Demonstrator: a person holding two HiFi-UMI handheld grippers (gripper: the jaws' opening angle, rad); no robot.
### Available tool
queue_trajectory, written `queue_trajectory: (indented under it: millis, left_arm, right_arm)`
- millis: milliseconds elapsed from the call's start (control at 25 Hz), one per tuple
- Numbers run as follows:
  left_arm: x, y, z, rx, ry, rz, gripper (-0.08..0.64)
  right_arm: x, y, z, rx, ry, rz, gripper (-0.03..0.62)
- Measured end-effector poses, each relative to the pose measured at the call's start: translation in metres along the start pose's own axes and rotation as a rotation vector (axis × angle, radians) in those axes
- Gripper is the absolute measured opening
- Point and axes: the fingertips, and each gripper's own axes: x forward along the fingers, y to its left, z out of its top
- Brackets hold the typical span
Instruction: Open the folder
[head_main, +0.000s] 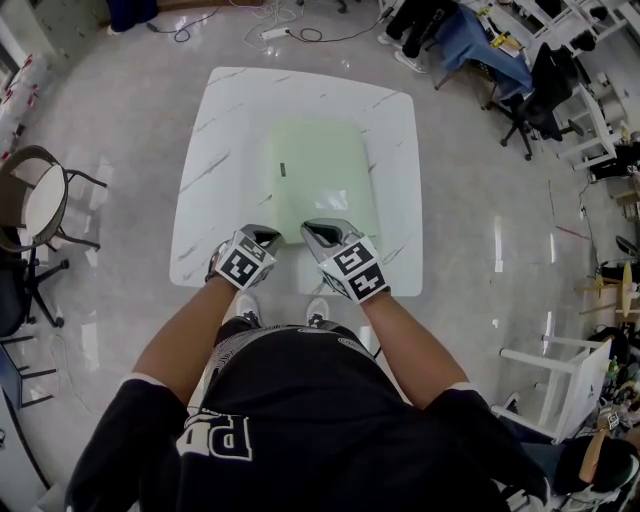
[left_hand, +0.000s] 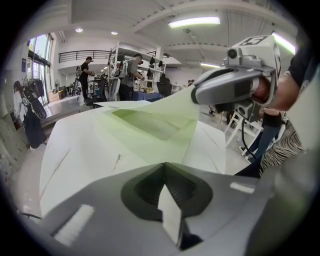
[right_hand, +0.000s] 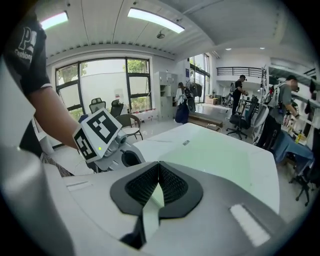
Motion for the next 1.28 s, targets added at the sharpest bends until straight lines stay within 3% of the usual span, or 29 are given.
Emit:
queue_trajectory:
  millis: [160,360,680,960,1280]
  left_arm:
    - [0.000,0.000,-0.003,0.007,0.010,0.011,0.055]
    - [0.001,-0.002,-0.003,0.078,0.031,0.043,0.055]
    - [-0.004,0.005,-0.007,0.067,0.045,0.094,0.055]
    - [-0.005,0.008,0.000,0.041,0.018,0.076,0.055]
    - [-0.005,0.007,-0.008,-0.014,0.065,0.074,0.055]
  right_arm:
    - [-0.010,-0.008,0.008,0.060,-0.034,-0.002,0.003]
    - [-0.027,-0.015,0.020,0.140,-0.091,-0.019,0.005]
    - [-0.086,-0.049,0.042,0.354,-0.298,-0.074,0.008]
    - [-0.161,-0.104,0.028,0.507,-0.457,-0.244,0.008]
    - [-0.207,-0.147,-0.006,0.561,-0.489,-0.393,0.005]
